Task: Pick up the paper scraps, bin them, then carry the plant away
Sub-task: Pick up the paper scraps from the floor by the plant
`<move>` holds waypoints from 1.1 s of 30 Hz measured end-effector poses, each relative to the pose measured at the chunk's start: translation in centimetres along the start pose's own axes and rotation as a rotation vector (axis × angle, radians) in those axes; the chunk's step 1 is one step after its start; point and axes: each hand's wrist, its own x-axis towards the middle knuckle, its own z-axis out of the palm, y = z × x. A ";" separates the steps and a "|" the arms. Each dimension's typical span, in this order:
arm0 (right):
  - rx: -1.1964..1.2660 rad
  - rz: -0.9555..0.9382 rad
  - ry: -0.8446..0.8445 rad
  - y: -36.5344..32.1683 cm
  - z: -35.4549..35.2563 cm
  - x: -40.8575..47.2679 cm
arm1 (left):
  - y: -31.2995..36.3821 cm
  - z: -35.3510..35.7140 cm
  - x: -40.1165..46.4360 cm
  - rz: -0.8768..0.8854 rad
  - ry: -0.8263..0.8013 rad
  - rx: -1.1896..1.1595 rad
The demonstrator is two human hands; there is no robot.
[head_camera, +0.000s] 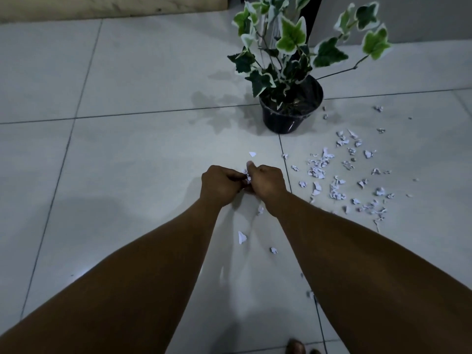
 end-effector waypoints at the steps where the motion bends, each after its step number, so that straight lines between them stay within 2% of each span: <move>1: 0.051 0.009 0.012 0.3 -0.2 0.0 | 0.2 0.0 -0.3 -0.010 0.005 -0.035; 5: 0.325 0.123 -0.068 0.7 -0.8 -0.9 | 1.0 0.2 -0.8 -0.089 0.006 -0.075; 9: 0.401 0.187 -0.099 0.5 -1.0 -1.4 | 1.9 0.6 -1.3 -0.161 -0.010 -0.142; 13: 0.417 0.212 -0.122 0.3 -1.0 -1.4 | 2.5 0.8 -1.2 -0.293 0.043 -0.264; 20: 0.493 0.260 -0.112 0.3 -1.2 -1.6 | 2.6 1.0 -1.3 -0.270 0.027 -0.266; 24: 0.554 0.288 -0.178 0.5 -1.1 -1.4 | 3.1 0.4 -1.5 -0.073 0.020 0.032; 26: 0.531 0.309 -0.205 0.3 -1.2 -1.7 | 3.4 0.2 -1.7 -0.030 0.022 0.086; 30: 0.520 0.361 -0.189 0.2 -1.5 -1.7 | 3.3 -0.2 -1.9 -0.077 -0.196 -0.042; 33: 0.569 0.402 -0.125 0.3 -1.6 -1.5 | 3.0 -0.6 -2.1 -0.086 -0.173 -0.170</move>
